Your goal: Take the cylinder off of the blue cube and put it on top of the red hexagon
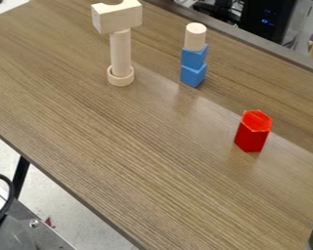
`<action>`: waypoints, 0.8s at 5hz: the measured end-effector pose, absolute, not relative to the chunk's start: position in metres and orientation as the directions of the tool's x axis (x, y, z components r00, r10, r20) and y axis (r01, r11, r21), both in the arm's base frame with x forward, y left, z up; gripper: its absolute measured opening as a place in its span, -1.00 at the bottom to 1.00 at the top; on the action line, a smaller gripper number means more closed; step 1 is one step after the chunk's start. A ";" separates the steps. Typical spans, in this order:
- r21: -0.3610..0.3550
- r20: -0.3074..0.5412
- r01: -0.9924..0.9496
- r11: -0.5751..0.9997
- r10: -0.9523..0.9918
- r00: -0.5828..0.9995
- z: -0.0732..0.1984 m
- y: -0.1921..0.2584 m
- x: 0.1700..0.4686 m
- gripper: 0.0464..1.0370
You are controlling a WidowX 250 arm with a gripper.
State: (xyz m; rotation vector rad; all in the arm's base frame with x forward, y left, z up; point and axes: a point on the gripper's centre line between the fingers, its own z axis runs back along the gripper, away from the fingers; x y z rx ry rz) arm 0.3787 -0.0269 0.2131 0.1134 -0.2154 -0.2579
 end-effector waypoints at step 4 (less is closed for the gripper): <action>0.163 0.091 0.156 0.974 -0.173 0.981 0.172 0.015 0.388 0.92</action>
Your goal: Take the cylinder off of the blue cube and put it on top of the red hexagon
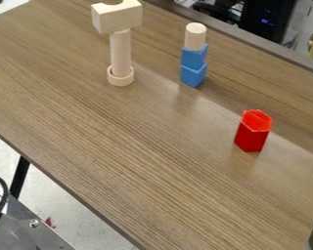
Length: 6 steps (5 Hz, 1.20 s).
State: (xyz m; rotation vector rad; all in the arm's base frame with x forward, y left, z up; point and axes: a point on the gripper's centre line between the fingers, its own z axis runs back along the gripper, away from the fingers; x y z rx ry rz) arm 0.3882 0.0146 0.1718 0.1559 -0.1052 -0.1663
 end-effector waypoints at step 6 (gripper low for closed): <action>0.177 -0.023 0.122 0.977 -0.119 0.993 0.102 0.034 0.407 0.92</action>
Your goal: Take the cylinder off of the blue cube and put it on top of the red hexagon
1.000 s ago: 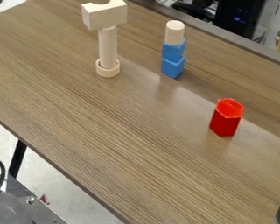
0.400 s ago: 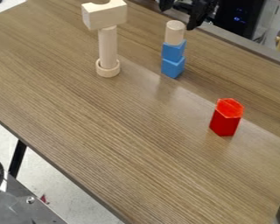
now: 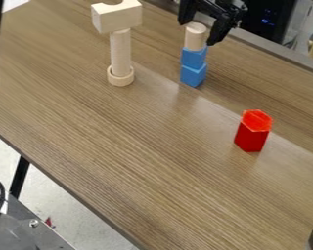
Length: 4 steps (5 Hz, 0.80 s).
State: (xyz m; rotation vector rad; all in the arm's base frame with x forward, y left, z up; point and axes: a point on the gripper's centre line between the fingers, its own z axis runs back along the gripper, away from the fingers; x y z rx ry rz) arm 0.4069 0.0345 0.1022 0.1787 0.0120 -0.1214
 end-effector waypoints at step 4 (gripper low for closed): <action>0.163 -0.041 0.152 0.975 -0.147 0.988 0.103 0.027 0.413 -0.02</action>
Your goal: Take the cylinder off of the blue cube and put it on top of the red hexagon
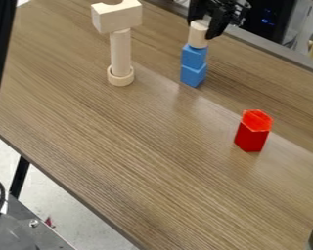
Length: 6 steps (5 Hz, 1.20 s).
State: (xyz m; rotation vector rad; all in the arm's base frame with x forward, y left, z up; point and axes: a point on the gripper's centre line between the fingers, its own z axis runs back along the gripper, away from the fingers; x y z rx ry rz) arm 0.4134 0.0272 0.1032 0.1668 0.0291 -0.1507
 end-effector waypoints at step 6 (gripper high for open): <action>0.106 -0.041 0.461 0.881 -0.460 0.887 0.113 -0.077 0.326 -0.02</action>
